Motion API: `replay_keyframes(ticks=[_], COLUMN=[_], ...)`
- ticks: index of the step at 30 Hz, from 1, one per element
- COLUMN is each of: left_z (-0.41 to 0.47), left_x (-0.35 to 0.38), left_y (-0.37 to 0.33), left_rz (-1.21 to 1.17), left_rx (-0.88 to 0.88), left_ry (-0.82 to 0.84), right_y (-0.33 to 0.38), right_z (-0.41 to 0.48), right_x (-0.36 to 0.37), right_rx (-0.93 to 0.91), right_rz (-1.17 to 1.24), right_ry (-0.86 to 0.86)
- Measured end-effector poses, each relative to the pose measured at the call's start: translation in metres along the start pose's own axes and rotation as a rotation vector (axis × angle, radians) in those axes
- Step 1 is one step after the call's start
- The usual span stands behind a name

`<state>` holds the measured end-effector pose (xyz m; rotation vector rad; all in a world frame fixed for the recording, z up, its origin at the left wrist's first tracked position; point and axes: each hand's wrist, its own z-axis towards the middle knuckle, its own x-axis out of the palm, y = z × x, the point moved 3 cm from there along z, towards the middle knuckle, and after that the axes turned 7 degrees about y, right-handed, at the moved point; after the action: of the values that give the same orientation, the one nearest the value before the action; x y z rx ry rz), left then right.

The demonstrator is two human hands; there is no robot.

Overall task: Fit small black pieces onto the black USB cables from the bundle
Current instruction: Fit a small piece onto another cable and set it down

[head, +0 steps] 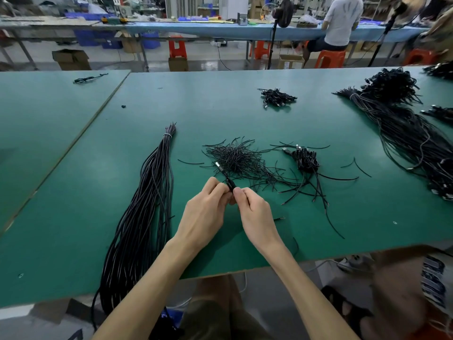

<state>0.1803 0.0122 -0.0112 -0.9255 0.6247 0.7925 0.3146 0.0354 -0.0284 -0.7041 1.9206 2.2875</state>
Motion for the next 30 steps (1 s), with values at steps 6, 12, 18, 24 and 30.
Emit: replay_keyframes(ticks=[6,12,18,24,30], left_z=[0.002,0.001,0.001,0.005,0.003], left_x=[0.003,0.014,0.017,0.015,0.011], left_y=[0.007,0.005,0.001,0.007,0.005], left_rz=[-0.282,-0.793,-1.379,-1.436,-1.429], left_rx=[-0.06,-0.248,-0.396,-0.466,-0.362], left_ry=[0.048,0.183,0.365,0.422,0.41], right_y=[0.002,0.003,0.003,0.005,0.01], right_z=[-0.001,-0.003,-0.003,-0.005,-0.009], right_x=[-0.001,-0.01,-0.01,-0.009,-0.013], right_rx=[-0.056,-0.119,-0.17,-0.223,-0.249], right_rz=[0.001,0.122,0.326,0.167,-0.067], right_ry=[-0.029,-0.091,-0.114,-0.135,-0.334])
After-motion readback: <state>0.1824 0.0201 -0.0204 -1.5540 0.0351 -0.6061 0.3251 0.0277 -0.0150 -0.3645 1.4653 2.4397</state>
